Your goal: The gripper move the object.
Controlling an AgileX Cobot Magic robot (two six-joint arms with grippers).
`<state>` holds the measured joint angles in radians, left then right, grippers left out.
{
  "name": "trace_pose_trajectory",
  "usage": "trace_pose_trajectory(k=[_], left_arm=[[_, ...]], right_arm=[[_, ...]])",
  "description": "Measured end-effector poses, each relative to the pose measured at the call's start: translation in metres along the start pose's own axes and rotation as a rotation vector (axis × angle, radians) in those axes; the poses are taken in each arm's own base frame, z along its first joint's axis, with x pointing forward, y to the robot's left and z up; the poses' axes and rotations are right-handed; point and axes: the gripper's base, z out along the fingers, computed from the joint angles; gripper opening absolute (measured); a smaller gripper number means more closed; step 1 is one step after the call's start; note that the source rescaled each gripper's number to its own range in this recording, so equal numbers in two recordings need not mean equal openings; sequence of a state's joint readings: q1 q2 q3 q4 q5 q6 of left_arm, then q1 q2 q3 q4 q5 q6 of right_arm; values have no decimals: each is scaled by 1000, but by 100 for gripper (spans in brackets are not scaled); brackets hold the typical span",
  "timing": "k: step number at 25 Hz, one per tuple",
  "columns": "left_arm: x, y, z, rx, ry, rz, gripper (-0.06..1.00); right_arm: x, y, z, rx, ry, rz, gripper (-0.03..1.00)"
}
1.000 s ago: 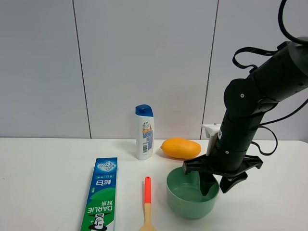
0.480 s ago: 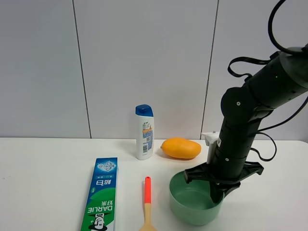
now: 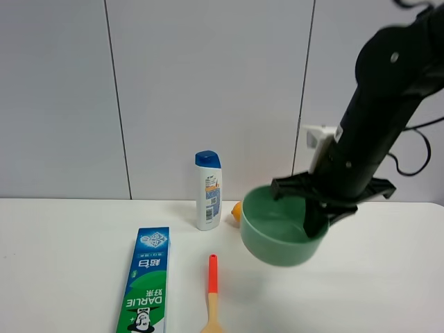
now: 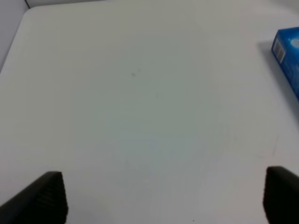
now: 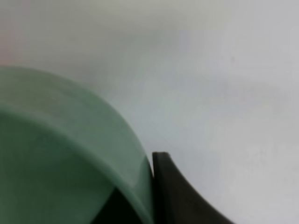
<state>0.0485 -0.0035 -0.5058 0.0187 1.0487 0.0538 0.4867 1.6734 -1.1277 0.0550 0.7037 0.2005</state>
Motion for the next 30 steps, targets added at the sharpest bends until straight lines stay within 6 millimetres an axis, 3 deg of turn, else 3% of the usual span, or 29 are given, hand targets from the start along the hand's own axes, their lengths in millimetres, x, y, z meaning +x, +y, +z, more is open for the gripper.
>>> trace_pose_trajectory(k=[3, 9, 13, 16, 20, 26, 30], left_arm=[[0, 0, 0, 0, 0, 0, 100], [0, 0, 0, 0, 0, 1, 100], [0, 0, 0, 0, 0, 1, 100], [0, 0, 0, 0, 0, 1, 100], [0, 0, 0, 0, 0, 1, 100], [0, 0, 0, 0, 0, 1, 100], [0, 0, 0, 0, 0, 1, 100]], right_arm=[[-15, 30, -43, -95, -102, -114, 0], [-50, 114, -116, -277, -361, -376, 0], [-75, 156, -126, -305, -463, -482, 0], [-95, 180, -109, -262, -488, -554, 0], [-116, 200, -67, -172, -459, -625, 0], [-135, 208, 3, -17, -430, -638, 0], [-138, 207, 38, 65, -428, -672, 0]])
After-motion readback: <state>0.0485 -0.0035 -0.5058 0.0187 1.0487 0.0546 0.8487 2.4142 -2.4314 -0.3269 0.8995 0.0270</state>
